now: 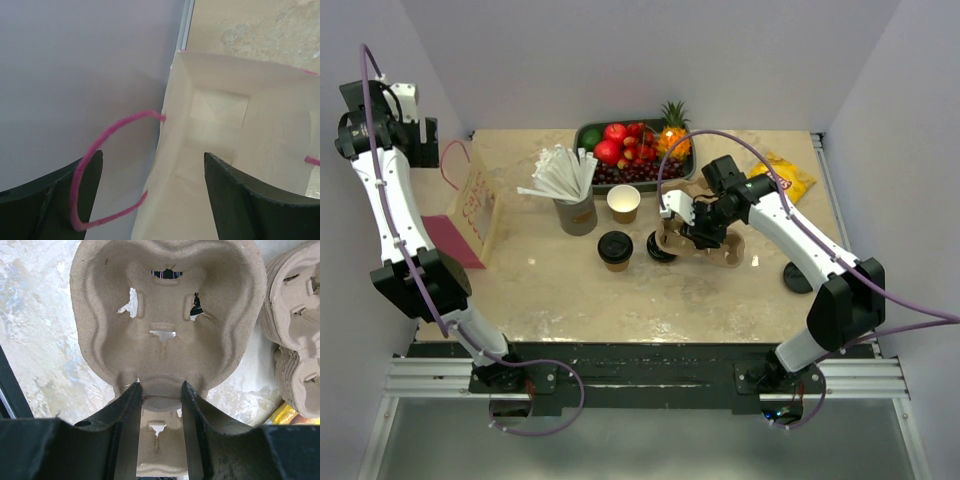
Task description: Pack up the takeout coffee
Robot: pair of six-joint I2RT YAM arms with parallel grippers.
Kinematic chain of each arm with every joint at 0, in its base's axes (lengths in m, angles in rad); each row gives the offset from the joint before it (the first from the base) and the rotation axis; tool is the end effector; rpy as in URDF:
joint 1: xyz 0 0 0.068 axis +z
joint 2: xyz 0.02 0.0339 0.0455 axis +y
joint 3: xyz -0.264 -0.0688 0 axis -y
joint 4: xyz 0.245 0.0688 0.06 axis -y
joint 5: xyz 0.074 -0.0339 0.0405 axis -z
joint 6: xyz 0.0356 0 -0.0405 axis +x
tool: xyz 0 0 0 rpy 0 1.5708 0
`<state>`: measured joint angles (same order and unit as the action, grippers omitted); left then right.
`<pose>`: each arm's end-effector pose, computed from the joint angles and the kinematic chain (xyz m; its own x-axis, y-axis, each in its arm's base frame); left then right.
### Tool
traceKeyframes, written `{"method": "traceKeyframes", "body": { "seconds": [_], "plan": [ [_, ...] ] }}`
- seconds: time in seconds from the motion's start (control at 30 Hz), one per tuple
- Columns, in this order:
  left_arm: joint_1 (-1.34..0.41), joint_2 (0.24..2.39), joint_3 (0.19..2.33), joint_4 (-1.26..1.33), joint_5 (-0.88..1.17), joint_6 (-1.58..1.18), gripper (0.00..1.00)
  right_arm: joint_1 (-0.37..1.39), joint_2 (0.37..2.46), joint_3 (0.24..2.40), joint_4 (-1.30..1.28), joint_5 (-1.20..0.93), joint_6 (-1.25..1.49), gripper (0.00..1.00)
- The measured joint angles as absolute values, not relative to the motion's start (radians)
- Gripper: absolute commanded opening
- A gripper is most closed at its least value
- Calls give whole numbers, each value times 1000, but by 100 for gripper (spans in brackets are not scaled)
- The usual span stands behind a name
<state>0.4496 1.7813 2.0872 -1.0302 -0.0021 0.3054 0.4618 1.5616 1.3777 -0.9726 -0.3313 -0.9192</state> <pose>0.3357 0.1621 0.4300 -0.7003 -0.0041 -0.7139 -0.2364 0.9449 0.2265 0.2748 0.1497 0.2931 -0.0688 -0.8741 -0.4809 -0.9782 0.1537 -0.1395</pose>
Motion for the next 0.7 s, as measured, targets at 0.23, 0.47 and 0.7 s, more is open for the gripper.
{"method": "traceKeyframes", "body": {
  "seconds": [0.23, 0.47, 0.7],
  "plan": [
    [450, 1662, 1999, -1070, -49, 305, 77, 466, 1548, 1374, -972, -332, -904, 27],
    [463, 1642, 1944, -1089, -104, 299, 71, 467, 1548, 1371, -972, -332, -898, 27],
    [481, 1688, 1933, -1111, -143, 299, 59, 471, 1548, 1371, -973, -332, -898, 27]
  ]
}}
